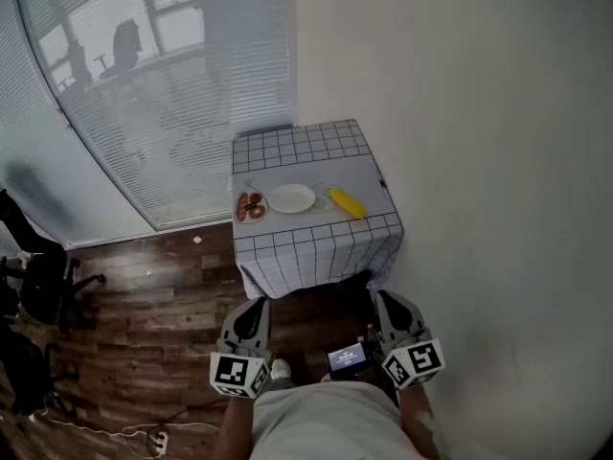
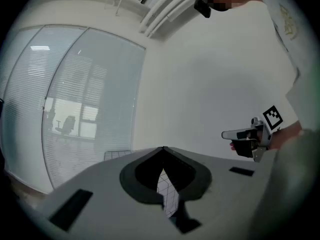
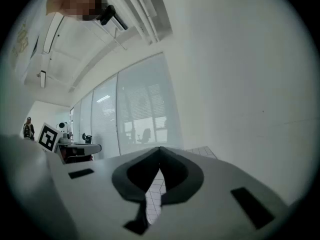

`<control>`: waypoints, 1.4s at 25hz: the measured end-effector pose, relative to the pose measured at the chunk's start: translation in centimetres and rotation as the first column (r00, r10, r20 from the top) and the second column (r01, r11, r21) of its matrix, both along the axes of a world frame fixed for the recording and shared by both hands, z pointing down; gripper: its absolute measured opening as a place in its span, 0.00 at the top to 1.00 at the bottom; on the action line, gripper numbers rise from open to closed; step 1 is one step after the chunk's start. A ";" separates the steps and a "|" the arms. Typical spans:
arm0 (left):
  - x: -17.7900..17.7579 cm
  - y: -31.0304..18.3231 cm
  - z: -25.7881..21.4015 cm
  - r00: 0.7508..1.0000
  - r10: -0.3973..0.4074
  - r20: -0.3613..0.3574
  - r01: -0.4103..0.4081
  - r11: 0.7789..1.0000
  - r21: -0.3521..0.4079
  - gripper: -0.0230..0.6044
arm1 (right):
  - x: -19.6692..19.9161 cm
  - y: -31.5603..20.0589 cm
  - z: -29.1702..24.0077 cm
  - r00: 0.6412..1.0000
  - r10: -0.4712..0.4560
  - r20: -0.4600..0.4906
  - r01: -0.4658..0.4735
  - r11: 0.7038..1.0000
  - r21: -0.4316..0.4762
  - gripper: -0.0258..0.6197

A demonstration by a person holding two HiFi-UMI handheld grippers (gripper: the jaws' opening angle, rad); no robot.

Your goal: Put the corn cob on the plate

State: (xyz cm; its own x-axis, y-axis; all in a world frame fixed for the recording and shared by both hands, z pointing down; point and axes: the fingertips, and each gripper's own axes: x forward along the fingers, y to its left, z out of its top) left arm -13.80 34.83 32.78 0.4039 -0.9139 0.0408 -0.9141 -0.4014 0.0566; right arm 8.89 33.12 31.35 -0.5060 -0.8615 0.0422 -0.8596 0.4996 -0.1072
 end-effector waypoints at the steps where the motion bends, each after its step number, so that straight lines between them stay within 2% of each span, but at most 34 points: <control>1: -0.1 0.2 -0.2 1.000 0.003 0.006 -0.003 1.000 -0.002 0.95 | -0.3 0.2 -0.1 1.000 -0.002 -0.002 0.002 1.000 0.002 0.95; 9: 0.4 0.5 -0.9 1.000 0.020 0.023 -0.020 1.000 -0.001 0.95 | -0.8 0.6 0.1 1.000 -0.022 -0.007 0.022 1.000 0.000 0.95; 14: 1.6 1.1 -1.6 0.998 0.004 0.056 -0.005 1.000 0.019 0.95 | -0.2 0.9 0.2 0.998 -0.058 0.039 0.058 0.998 -0.004 0.95; 16: 1.8 1.3 -1.7 1.000 -0.020 0.023 0.020 1.000 0.021 0.95 | -0.1 1.2 -0.1 0.996 -0.075 0.053 0.075 0.997 0.002 0.95; 19: 1.5 1.6 -1.3 0.995 -0.061 -0.083 0.060 0.998 -0.013 0.95 | 0.5 1.7 -0.3 0.988 -0.092 0.127 0.094 0.996 -0.004 0.95; 21: 1.8 2.1 -1.2 0.993 -0.065 -0.095 0.063 0.998 -0.024 0.95 | 0.8 2.3 -0.7 0.979 -0.110 0.171 0.111 0.994 -0.001 0.95; 23: 2.2 2.4 -1.3 0.994 -0.057 -0.093 0.055 0.998 -0.028 0.95 | 1.0 2.7 -0.9 0.974 -0.123 0.188 0.124 0.992 0.005 0.95; 25: 2.8 2.5 -1.3 0.995 -0.048 -0.089 0.045 0.998 -0.034 0.95 | 1.1 2.8 -0.5 0.979 -0.122 0.164 0.123 0.992 -0.001 0.95; 28: 3.6 2.6 -0.9 0.998 -0.051 -0.042 0.049 0.998 -0.037 0.95 | 1.3 2.8 0.5 0.988 -0.121 0.100 0.123 0.992 -0.013 0.95; 31: 3.9 2.2 -0.9 0.998 -0.063 0.012 0.063 0.998 -0.030 0.95 | 1.3 2.7 -0.1 0.981 -0.145 0.128 0.146 0.989 0.004 0.95; 35: 4.2 1.0 -1.0 0.997 -0.072 0.022 0.073 0.997 -0.019 0.95 | 1.2 1.9 -0.1 0.989 -0.133 0.066 0.132 0.991 0.018 0.95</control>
